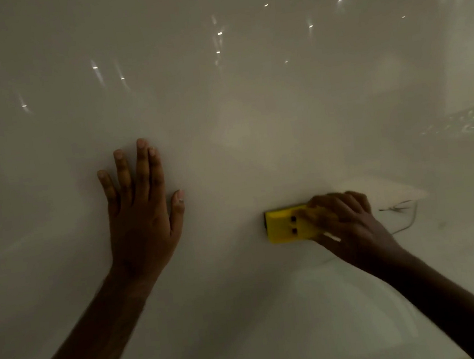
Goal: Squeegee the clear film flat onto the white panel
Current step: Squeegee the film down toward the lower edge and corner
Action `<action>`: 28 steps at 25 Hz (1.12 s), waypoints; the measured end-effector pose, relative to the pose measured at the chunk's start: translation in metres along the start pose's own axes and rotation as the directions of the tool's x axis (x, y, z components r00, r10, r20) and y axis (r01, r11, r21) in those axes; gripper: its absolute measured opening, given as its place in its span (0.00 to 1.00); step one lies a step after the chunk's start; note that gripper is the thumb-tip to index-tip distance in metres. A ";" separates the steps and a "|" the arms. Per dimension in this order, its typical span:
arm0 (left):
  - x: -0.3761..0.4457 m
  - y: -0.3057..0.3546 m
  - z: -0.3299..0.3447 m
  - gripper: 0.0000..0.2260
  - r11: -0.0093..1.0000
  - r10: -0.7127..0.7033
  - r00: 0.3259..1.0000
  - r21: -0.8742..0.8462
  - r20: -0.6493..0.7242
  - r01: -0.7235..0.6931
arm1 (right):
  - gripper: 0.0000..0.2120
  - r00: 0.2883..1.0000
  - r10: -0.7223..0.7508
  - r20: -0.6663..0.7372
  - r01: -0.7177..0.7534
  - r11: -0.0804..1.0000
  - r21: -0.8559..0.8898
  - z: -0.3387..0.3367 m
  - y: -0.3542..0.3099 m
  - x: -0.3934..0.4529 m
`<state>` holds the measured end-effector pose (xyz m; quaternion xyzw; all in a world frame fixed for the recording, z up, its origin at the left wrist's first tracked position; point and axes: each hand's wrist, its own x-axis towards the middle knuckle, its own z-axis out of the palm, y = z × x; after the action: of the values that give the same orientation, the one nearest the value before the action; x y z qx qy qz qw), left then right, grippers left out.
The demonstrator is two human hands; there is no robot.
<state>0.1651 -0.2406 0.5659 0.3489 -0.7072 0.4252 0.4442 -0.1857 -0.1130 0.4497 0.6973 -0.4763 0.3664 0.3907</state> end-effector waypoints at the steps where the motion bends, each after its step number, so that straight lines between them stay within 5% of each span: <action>1: 0.001 0.002 0.000 0.33 1.000 -0.006 1.000 0.000 0.004 0.006 | 0.21 0.999 0.032 -0.034 -0.031 0.999 0.024 0.000 -0.004 0.014; 4: 0.003 0.008 0.001 0.33 1.000 -0.007 1.000 -0.007 0.009 0.007 | 0.21 0.999 -0.007 -0.050 0.009 0.999 0.043 0.010 -0.020 0.018; 9: 0.004 0.013 0.001 0.33 1.000 -0.005 1.000 0.012 0.006 0.005 | 0.19 0.978 -0.162 0.130 0.161 0.987 0.018 0.022 -0.009 -0.072; 15: 0.009 0.021 0.002 0.33 1.000 -0.002 1.000 0.014 0.016 0.002 | 0.21 0.998 0.067 0.012 -0.067 0.997 -0.046 -0.023 0.049 -0.046; 19: 0.018 0.047 0.005 0.33 0.999 0.048 0.998 -0.001 0.026 -0.048 | 0.22 0.994 0.094 -0.054 -0.095 0.995 -0.024 -0.029 0.041 -0.020; 28: 0.025 0.068 0.011 0.34 0.997 0.078 0.997 -0.011 0.027 -0.078 | 0.20 0.992 0.021 0.123 -0.006 0.993 -0.120 -0.022 0.067 -0.122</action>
<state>0.0929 -0.2266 0.5662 0.3246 -0.7284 0.4337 0.4194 -0.2866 -0.0639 0.3647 0.6909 -0.5253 0.2959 0.3989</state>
